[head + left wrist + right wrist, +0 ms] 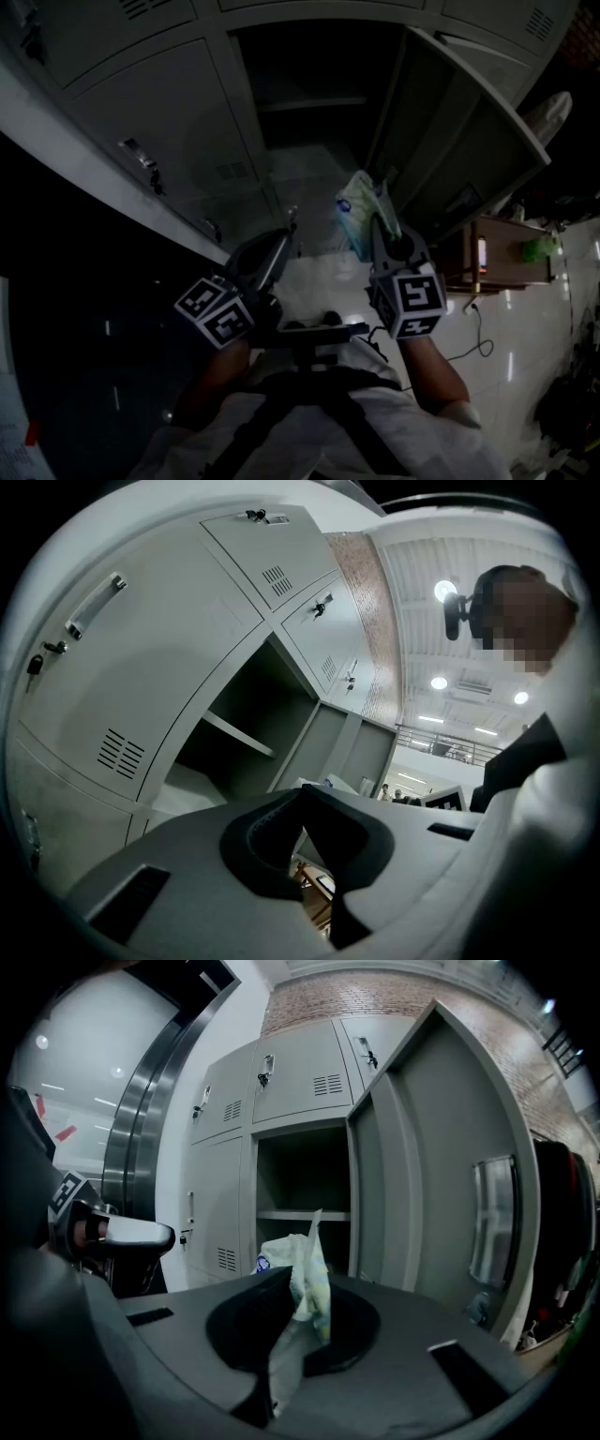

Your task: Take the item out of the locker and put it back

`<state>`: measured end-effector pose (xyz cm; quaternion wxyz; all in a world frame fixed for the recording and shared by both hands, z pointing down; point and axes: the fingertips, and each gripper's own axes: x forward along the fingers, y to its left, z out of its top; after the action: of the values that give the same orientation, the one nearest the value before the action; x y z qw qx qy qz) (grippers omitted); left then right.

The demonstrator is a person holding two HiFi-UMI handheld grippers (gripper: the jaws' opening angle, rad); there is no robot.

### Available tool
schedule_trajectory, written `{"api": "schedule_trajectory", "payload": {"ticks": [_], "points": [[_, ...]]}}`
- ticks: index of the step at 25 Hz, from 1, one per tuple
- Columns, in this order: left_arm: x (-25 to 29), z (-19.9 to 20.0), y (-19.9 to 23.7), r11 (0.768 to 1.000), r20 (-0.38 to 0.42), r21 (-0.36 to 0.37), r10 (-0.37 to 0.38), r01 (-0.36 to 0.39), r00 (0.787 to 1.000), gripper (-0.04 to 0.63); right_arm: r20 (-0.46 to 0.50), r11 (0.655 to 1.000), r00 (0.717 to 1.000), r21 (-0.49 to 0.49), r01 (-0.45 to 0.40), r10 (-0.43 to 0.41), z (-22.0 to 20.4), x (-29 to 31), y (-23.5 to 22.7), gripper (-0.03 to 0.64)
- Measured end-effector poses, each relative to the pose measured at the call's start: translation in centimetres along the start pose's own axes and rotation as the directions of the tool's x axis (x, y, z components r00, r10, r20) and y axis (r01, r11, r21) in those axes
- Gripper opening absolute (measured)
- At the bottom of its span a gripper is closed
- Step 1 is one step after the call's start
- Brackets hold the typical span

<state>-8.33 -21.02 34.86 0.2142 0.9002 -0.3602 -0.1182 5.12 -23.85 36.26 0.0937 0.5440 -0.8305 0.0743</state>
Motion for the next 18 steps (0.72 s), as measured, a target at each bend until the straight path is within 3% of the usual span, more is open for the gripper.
{"api": "schedule_trajectory", "payload": {"ticks": [12,18], "points": [[2.1,2.3,1.1,0.998,0.005,0.052,-0.022,0.022,1.0,-0.005,0.009,0.996,1.0,-0.092,-0.02,0.021,3.7,3.0,-1.7,-0.011],[4.1,3.7,1.0,0.995,0.006,0.087,-0.041,0.041,0.999,-0.005,0.094,0.99,0.995,-0.143,0.001,0.012,8.6,5.9,-2.7,-0.01]]}}
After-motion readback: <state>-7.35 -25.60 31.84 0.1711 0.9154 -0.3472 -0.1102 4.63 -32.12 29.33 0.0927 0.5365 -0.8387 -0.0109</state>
